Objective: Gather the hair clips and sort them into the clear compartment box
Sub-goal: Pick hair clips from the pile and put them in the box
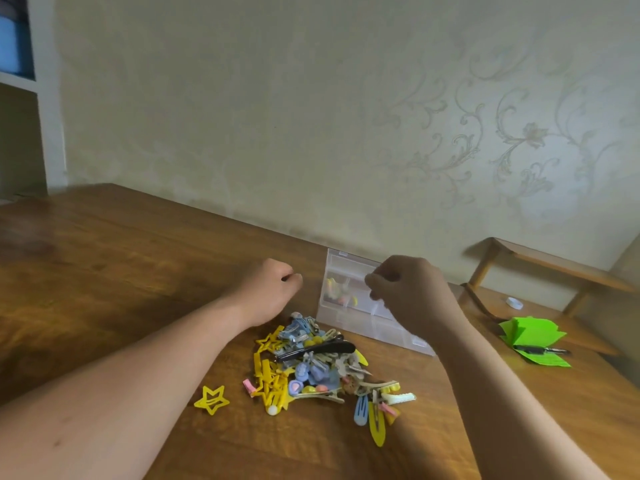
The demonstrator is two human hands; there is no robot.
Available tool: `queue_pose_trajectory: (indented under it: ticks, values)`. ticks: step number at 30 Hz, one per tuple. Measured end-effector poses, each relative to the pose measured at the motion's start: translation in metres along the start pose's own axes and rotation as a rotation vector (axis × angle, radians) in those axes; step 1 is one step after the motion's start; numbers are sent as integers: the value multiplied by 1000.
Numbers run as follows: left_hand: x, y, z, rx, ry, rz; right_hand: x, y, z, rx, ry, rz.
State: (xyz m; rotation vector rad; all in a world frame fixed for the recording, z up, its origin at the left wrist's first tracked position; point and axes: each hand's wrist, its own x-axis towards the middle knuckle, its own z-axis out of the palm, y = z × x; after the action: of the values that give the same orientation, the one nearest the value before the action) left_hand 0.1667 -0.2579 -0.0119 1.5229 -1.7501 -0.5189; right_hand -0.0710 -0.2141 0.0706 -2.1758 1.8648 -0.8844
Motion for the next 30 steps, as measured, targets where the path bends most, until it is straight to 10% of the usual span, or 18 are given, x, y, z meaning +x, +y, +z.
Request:
queue_pose_trajectory:
  ticks: [16,30]
  values:
    - [-7,2,-4,38,14,-1,-37,17,10,75,-450,-154]
    - [-13,7,-9,58,3,-13,-34,25,19,-16,-367,-130]
